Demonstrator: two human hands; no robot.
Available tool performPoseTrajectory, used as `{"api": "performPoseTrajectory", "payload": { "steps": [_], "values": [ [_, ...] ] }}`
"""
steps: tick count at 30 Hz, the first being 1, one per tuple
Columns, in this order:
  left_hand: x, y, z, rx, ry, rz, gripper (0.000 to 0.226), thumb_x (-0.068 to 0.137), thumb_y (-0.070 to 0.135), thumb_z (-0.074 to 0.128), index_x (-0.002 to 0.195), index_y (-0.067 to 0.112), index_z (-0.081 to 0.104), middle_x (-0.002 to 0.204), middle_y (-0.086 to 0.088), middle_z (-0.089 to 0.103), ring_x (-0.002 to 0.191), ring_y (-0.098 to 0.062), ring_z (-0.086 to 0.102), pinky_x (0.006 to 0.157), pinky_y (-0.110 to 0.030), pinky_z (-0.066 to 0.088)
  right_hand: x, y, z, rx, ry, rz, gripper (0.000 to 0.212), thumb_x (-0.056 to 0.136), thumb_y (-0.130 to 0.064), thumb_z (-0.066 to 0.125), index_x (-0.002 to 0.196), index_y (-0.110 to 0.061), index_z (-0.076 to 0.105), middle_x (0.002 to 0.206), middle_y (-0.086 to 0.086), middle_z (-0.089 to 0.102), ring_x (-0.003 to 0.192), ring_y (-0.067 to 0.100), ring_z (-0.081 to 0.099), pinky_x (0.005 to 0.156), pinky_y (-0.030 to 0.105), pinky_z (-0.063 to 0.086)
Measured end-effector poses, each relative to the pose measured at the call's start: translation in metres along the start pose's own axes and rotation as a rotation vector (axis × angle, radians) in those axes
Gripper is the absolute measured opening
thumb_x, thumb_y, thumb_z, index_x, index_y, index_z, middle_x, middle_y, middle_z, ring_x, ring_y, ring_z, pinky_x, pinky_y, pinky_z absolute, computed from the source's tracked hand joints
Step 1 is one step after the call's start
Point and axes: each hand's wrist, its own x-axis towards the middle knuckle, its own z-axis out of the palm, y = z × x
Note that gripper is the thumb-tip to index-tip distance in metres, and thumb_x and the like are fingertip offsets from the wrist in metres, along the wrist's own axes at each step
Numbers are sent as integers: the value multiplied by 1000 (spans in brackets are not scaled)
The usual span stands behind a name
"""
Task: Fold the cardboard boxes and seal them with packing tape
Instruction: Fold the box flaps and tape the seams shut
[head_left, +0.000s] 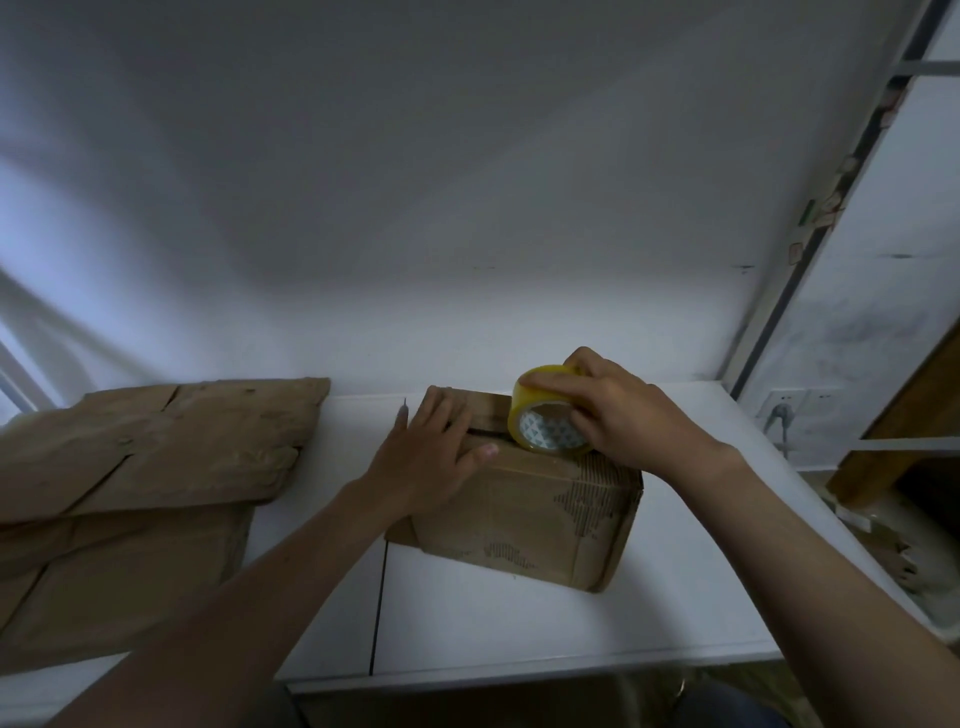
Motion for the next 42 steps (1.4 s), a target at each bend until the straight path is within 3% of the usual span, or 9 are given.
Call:
{"api": "performPoseTrajectory", "payload": {
  "steps": [3,6,14,18,23,27,29,32,42],
  "values": [
    [2,-1,1,-200,71,-90,79,103,58,34,162,12,9,170,-4,0,156,-15,-4,124,-40,11,-3,2,3,41,5,4,62,97,-14,51,144,-54,40,124,-8,41,103,12,44,66,32,46],
    [2,-3,0,-257,95,-81,80,103,55,41,162,10,10,170,-3,2,155,-13,-1,123,-34,11,-4,4,8,118,31,15,65,96,-9,51,143,-52,41,125,-7,41,103,14,48,71,35,51],
    [0,-6,0,-56,-82,-73,135,60,98,11,160,10,-9,168,-5,-17,154,-16,-16,124,-48,14,-15,17,10,357,66,57,77,94,5,51,141,-54,37,121,-5,43,112,11,46,92,18,46],
    [4,-10,-1,-50,-121,-82,133,62,96,12,160,8,-10,167,-7,-19,154,-18,-16,125,-48,11,-8,13,-4,289,-12,32,68,92,5,48,139,-44,48,108,-10,38,100,9,44,78,12,42],
    [6,-14,1,-58,-116,-71,134,62,98,9,159,8,-11,168,-8,-18,155,-19,-15,125,-48,10,-16,38,-34,143,-91,67,75,88,4,51,136,-54,47,107,-12,41,94,13,50,78,39,52],
    [6,-14,3,-41,-91,-67,135,61,100,3,160,8,-9,168,-7,-15,155,-19,-12,126,-48,11,-42,51,-32,408,139,72,64,89,-2,69,133,-46,51,119,-27,51,108,12,56,83,25,54],
    [7,-13,6,-23,-83,-61,133,64,99,2,160,8,-7,168,-7,-15,155,-18,-12,126,-49,12,-51,55,-27,463,189,44,57,87,1,71,125,-40,59,117,-22,56,108,15,58,82,26,55],
    [9,-10,7,-3,-65,-71,138,59,102,-4,160,7,-6,169,-7,-13,155,-19,-10,126,-48,13,-48,58,-33,419,154,-13,56,82,8,69,122,-31,68,110,-6,56,103,15,56,78,25,50],
    [5,-7,4,3,-39,-55,148,51,104,-12,160,6,-1,169,-8,-8,156,-19,-6,127,-44,12,-62,80,-49,251,-72,-9,65,80,12,62,117,-40,72,110,-10,51,102,11,51,85,27,47]
  ]
}}
